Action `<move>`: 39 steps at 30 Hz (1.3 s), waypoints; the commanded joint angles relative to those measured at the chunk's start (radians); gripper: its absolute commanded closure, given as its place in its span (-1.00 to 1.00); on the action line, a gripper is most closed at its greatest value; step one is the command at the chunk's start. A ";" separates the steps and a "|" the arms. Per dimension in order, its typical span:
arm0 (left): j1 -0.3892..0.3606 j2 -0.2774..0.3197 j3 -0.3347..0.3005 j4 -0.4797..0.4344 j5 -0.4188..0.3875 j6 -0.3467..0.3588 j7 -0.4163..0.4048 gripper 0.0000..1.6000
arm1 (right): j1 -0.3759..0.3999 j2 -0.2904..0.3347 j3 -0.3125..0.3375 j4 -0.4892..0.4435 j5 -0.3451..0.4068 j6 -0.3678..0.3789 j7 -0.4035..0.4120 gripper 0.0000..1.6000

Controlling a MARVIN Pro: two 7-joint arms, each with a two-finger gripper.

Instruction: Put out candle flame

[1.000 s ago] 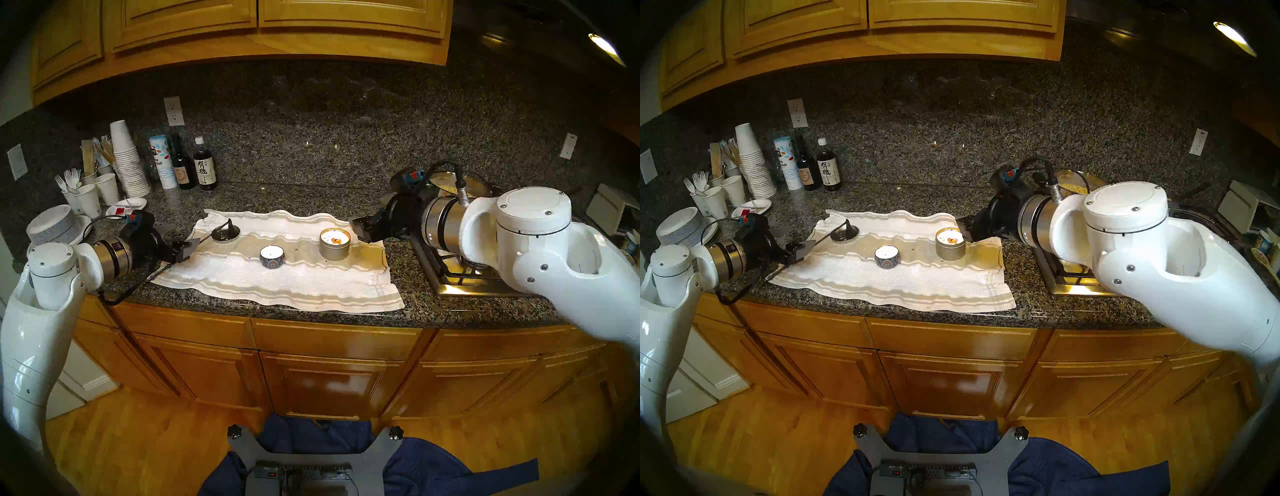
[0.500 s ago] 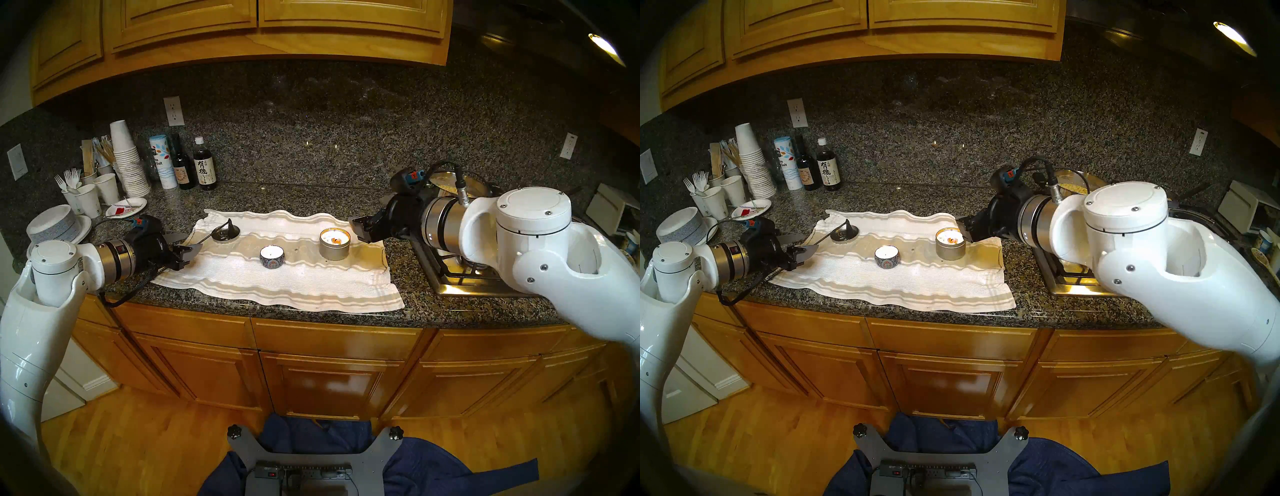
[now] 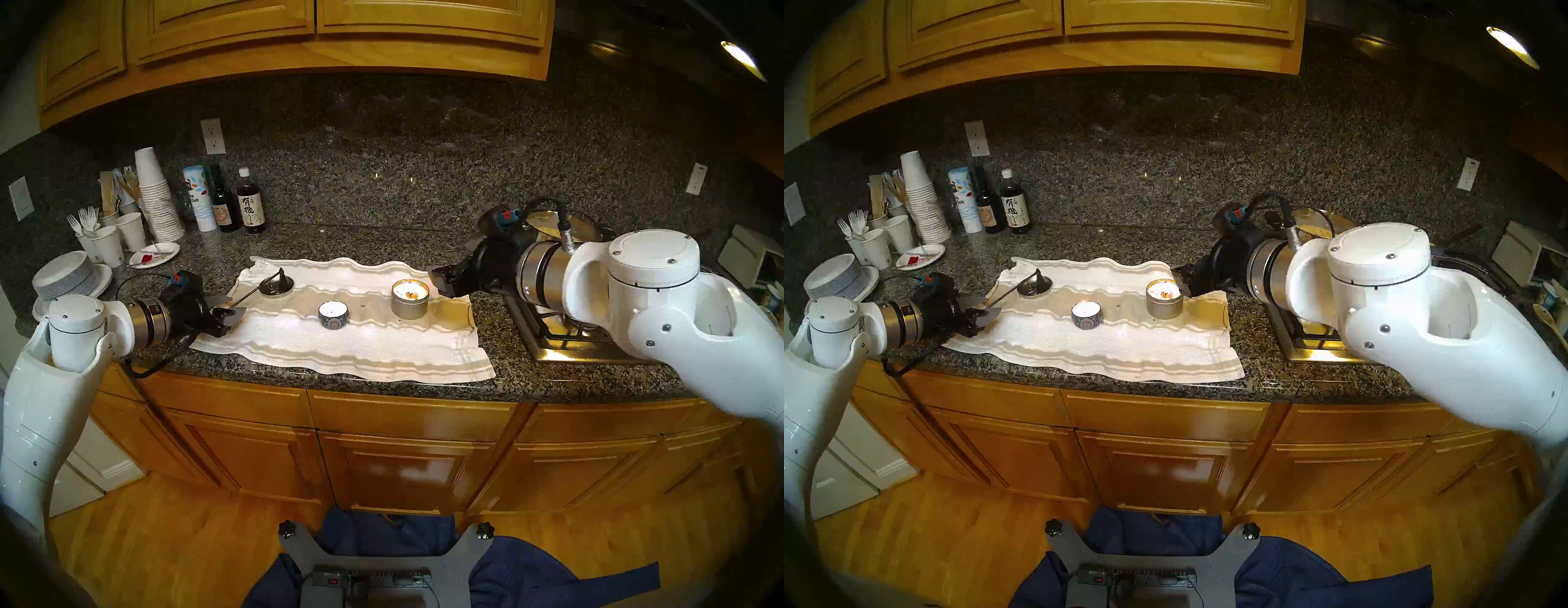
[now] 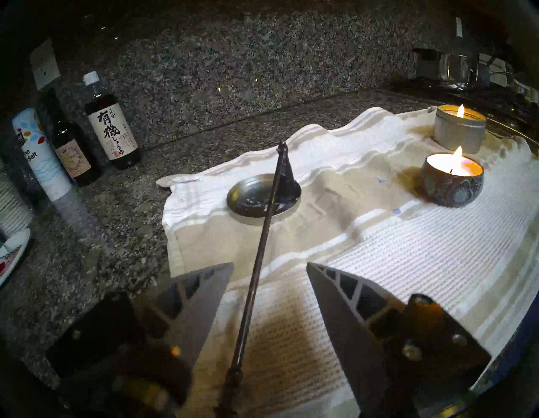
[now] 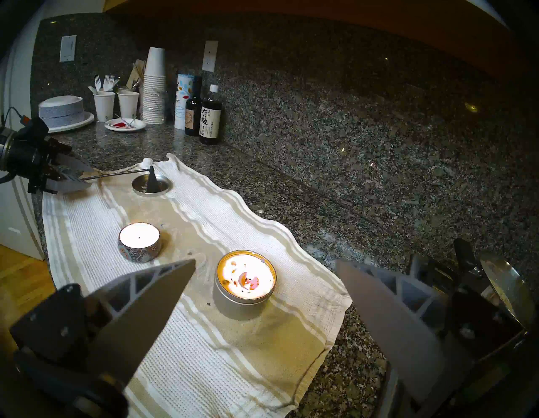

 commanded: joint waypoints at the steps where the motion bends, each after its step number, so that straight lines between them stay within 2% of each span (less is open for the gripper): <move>1: -0.056 0.008 -0.005 -0.006 -0.001 -0.019 0.006 -0.41 | 0.024 0.001 0.024 -0.001 -0.004 -0.007 -0.001 -1.00; 2: -0.056 0.008 -0.005 -0.006 -0.001 -0.019 0.006 -0.41 | 0.024 0.001 0.024 -0.001 -0.004 -0.007 -0.001 -1.00; 5: -0.058 0.006 0.000 -0.003 0.003 -0.019 0.007 -0.15 | 0.024 0.001 0.024 -0.001 -0.004 -0.007 -0.001 -1.00; 9: -0.053 0.010 0.006 0.007 0.010 -0.026 0.005 -0.15 | 0.024 0.001 0.024 -0.001 -0.004 -0.007 -0.001 -1.00; 13: -0.050 0.012 0.006 0.008 0.009 -0.026 0.004 -0.06 | 0.024 0.001 0.024 -0.001 -0.004 -0.007 -0.001 -1.00; 15: -0.049 0.013 0.009 0.010 0.010 -0.026 0.003 -0.16 | 0.024 0.001 0.024 -0.001 -0.004 -0.007 -0.001 -1.00; 16: -0.050 0.012 0.017 0.015 0.013 -0.029 0.005 -0.40 | 0.024 0.001 0.024 -0.001 -0.004 -0.007 -0.001 -1.00; 20: -0.056 0.014 0.032 0.022 0.024 -0.038 0.013 -0.25 | 0.024 0.001 0.024 -0.001 -0.004 -0.007 -0.001 -1.00; 24: -0.062 0.014 0.038 0.025 0.026 -0.039 0.014 -0.29 | 0.024 0.001 0.024 -0.001 -0.004 -0.007 -0.001 -1.00; 28: -0.075 0.014 0.052 0.040 0.033 -0.041 0.015 -0.24 | 0.024 0.001 0.024 -0.001 -0.004 -0.007 -0.001 -1.00; 30: -0.079 0.015 0.058 0.045 0.035 -0.041 0.015 0.00 | 0.024 0.001 0.024 -0.001 -0.004 -0.007 -0.001 -1.00; 39: -0.086 0.012 0.080 0.061 0.045 -0.047 0.014 0.07 | 0.024 0.001 0.024 -0.001 -0.004 -0.007 -0.001 -1.00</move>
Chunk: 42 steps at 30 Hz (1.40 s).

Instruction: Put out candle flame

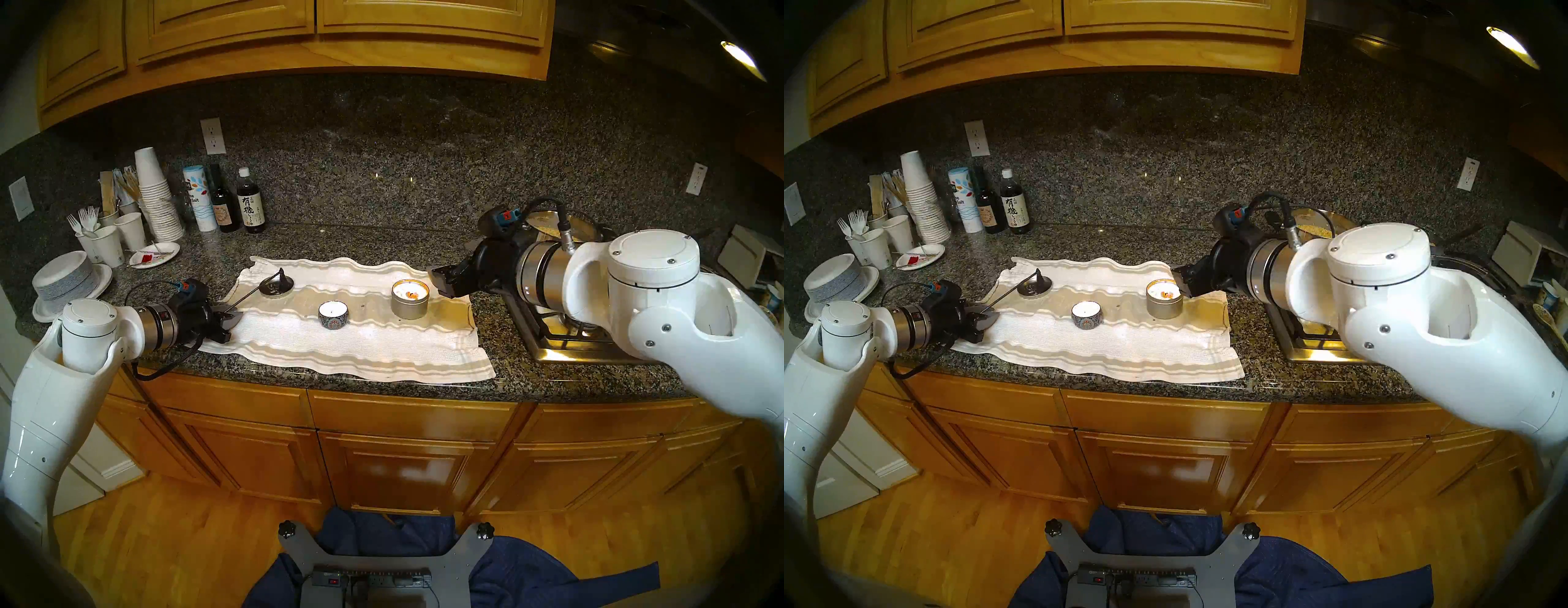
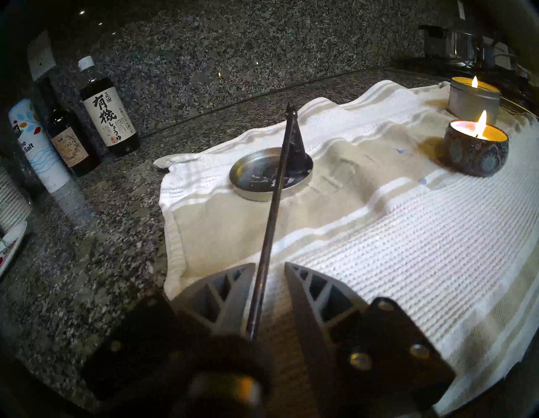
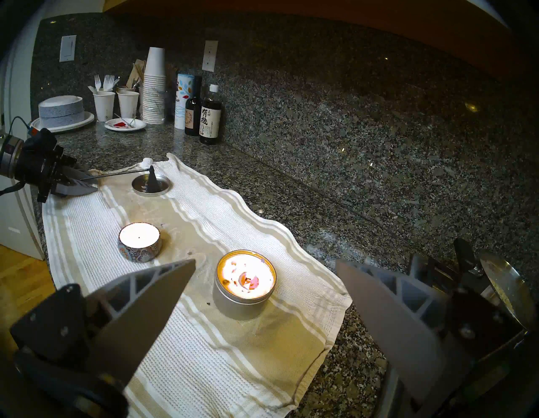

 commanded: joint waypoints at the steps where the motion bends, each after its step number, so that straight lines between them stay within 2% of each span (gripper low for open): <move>1: -0.041 0.005 -0.002 0.000 0.001 -0.018 0.001 0.07 | 0.024 0.001 0.024 -0.001 -0.004 -0.007 -0.001 -1.00; 6: -0.037 0.004 -0.012 -0.008 0.000 -0.021 0.008 0.19 | 0.024 0.001 0.024 -0.001 -0.004 -0.007 -0.001 -1.00; 9: -0.040 0.002 -0.020 -0.018 -0.008 -0.016 0.009 0.51 | 0.024 0.001 0.024 -0.001 -0.004 -0.007 -0.001 -1.00; 11: -0.041 0.004 -0.023 -0.025 -0.013 -0.013 0.006 0.88 | 0.024 0.001 0.024 -0.001 -0.004 -0.007 -0.001 -1.00; 13: -0.039 0.004 -0.028 -0.033 -0.023 -0.013 0.000 1.00 | 0.024 0.001 0.024 -0.001 -0.004 -0.007 -0.002 -1.00; 22: -0.036 0.000 -0.026 -0.039 -0.029 -0.008 0.006 1.00 | 0.024 0.001 0.024 -0.001 -0.004 -0.007 -0.001 -1.00; 34: -0.042 -0.002 -0.026 -0.068 -0.008 -0.064 0.037 1.00 | 0.024 0.001 0.024 -0.001 -0.004 -0.007 -0.002 -1.00; 42: -0.056 0.035 -0.051 -0.112 -0.033 -0.078 -0.004 1.00 | 0.024 0.001 0.023 -0.001 -0.004 -0.007 -0.003 -1.00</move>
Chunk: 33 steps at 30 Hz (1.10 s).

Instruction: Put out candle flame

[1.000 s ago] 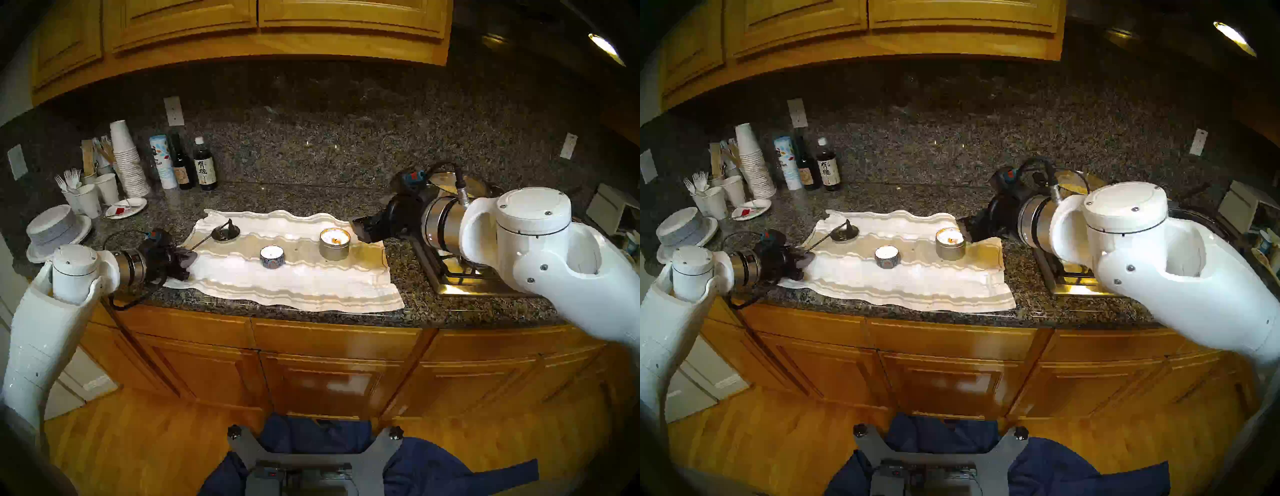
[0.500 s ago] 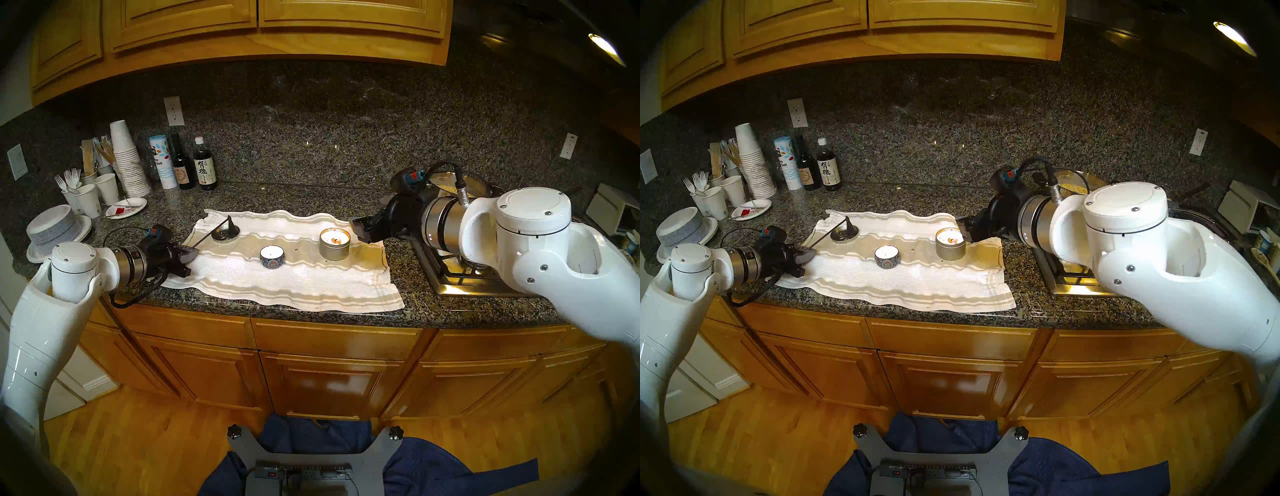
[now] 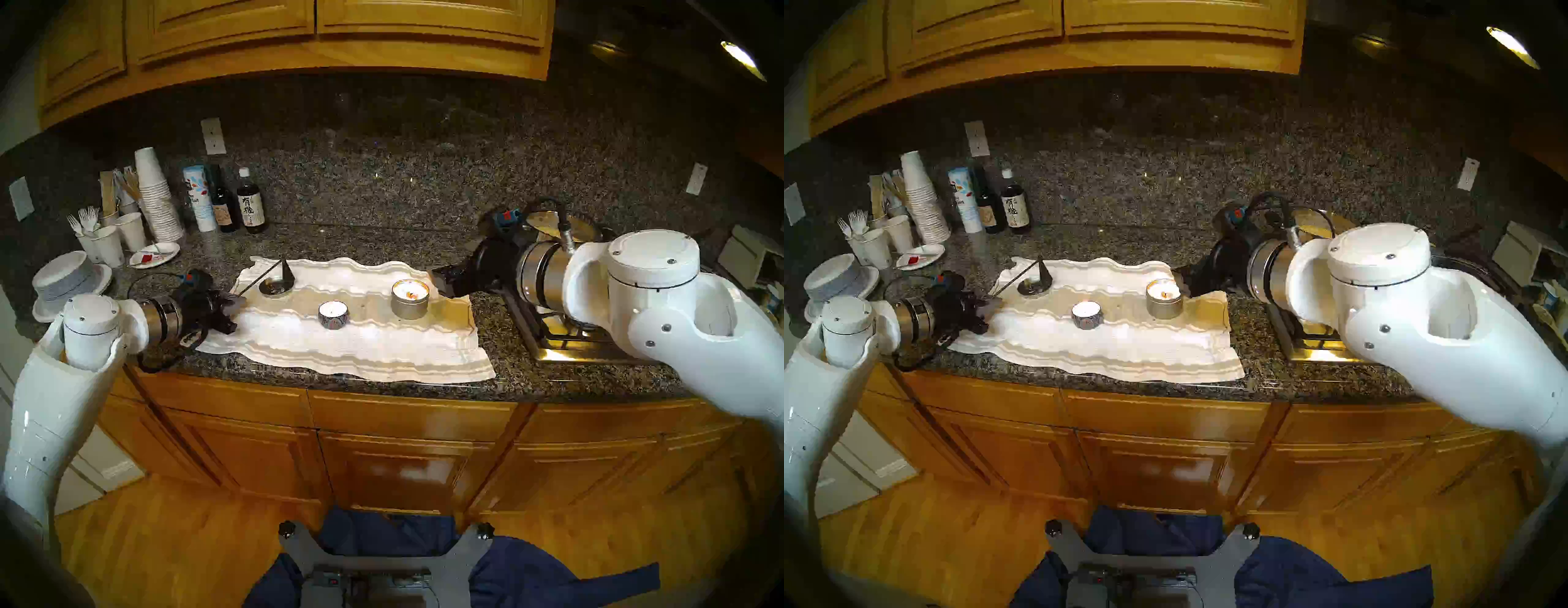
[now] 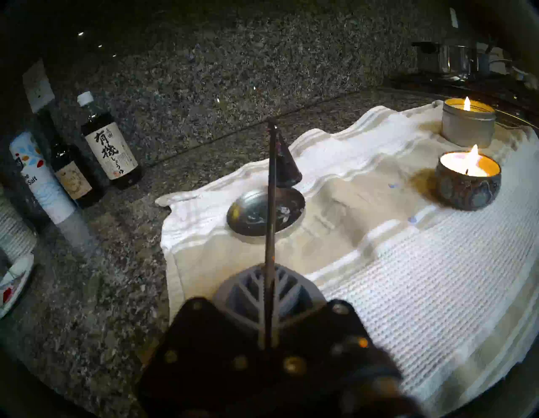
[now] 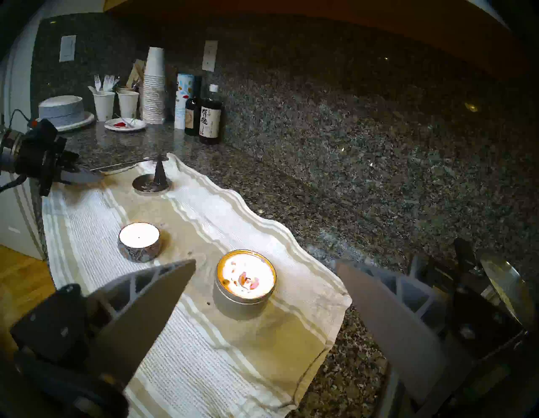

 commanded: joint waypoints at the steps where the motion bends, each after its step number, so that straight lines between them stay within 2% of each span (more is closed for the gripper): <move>1: -0.046 0.040 -0.051 -0.068 -0.019 -0.032 -0.039 1.00 | 0.024 0.000 0.023 -0.001 -0.005 -0.007 -0.002 -1.00; 9: 0.025 0.056 -0.127 -0.146 -0.059 -0.047 -0.126 1.00 | 0.024 0.001 0.024 -0.001 -0.004 -0.007 -0.002 -1.00; 14: 0.069 0.045 -0.182 -0.189 -0.074 -0.041 -0.160 1.00 | 0.024 0.001 0.024 -0.001 -0.004 -0.007 -0.002 -1.00; 27: 0.077 0.037 -0.182 -0.235 -0.084 -0.032 -0.187 1.00 | 0.025 0.001 0.024 -0.001 -0.004 -0.007 -0.001 -1.00; 33: 0.127 0.040 -0.204 -0.251 -0.072 -0.023 -0.205 1.00 | 0.025 0.001 0.024 -0.001 -0.004 -0.007 -0.001 -1.00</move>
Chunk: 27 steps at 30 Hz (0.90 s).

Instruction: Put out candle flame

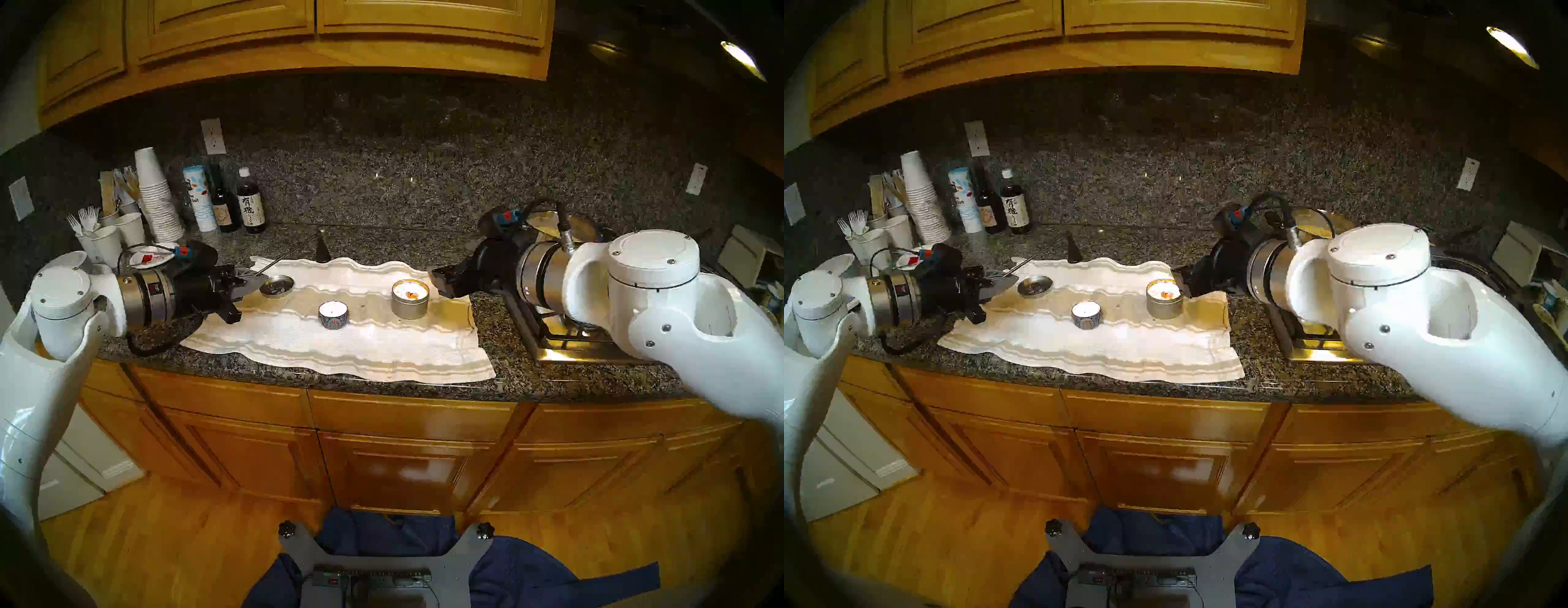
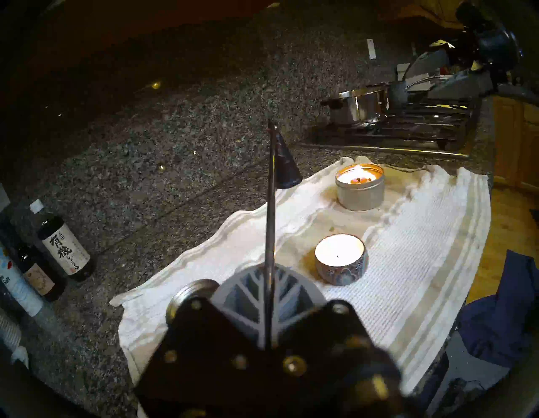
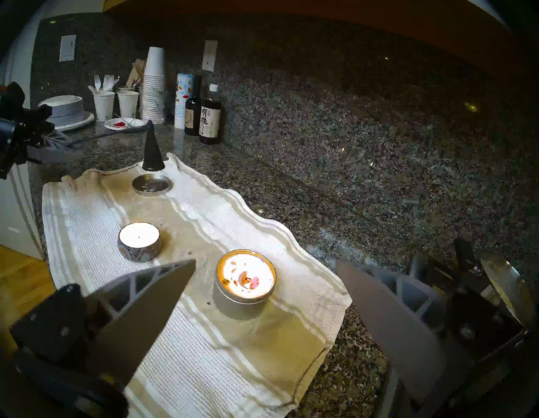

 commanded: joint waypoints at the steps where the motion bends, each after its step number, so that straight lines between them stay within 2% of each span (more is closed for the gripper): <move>1: 0.031 0.005 -0.050 -0.037 0.003 0.004 -0.007 1.00 | 0.025 0.001 0.025 -0.001 -0.005 -0.007 0.000 -1.00; 11: 0.064 0.012 -0.059 -0.039 0.007 0.003 -0.030 1.00 | 0.025 0.001 0.025 -0.001 -0.005 -0.007 0.000 -1.00; 27: 0.089 0.008 -0.033 -0.049 0.056 0.005 0.003 1.00 | 0.025 0.001 0.025 -0.001 -0.005 -0.007 0.000 -1.00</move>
